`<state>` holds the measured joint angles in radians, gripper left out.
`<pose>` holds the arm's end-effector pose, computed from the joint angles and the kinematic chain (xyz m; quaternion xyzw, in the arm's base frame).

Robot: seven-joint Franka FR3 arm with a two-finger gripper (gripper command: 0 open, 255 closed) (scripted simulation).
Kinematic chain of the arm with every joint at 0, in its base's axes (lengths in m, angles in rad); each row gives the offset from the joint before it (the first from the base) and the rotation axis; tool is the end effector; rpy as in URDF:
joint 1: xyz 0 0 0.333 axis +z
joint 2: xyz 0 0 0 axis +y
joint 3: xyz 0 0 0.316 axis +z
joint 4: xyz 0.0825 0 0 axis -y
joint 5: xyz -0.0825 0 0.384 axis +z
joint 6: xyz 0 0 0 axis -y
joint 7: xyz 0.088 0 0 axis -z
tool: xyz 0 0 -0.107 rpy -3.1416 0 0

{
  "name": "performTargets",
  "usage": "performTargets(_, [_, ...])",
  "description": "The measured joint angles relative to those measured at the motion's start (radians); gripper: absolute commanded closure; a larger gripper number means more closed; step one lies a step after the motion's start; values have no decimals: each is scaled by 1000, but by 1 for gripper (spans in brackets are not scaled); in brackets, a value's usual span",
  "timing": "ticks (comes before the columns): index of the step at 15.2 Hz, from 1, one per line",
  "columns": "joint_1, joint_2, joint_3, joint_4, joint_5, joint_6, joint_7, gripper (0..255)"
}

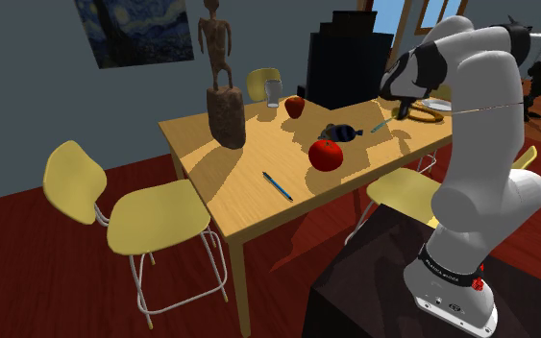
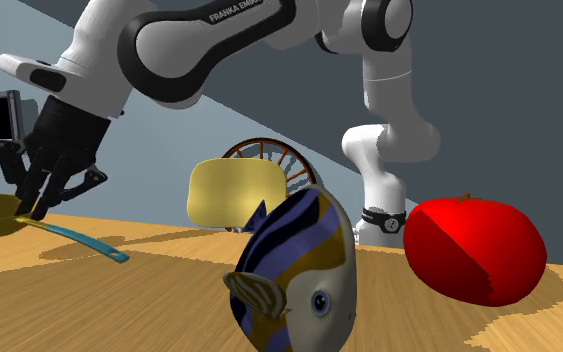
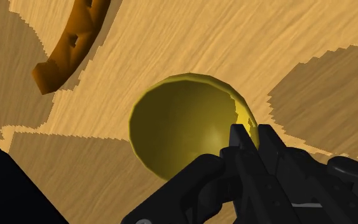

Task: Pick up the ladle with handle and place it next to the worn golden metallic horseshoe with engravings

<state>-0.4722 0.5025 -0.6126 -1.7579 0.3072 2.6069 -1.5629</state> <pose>0.3633 -0.5875 0.3735 0.9577 0.1795 0.0302 0.2230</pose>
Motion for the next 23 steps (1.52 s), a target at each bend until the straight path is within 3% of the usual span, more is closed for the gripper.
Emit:
performTargets(9, [-15, 27, 21, -14, 23, 40, -14, 255])
performTargets(10, [-15, 27, 21, -13, 23, 40, -14, 0])
performTargets(16, [-15, 28, 21, -13, 23, 40, -15, 0])
performTargets(21, [61, -78, -44, -69, -50, -3, 33, 0])
performTargets(23, [67, -89, -51, -75, -58, -8, 36, 0])
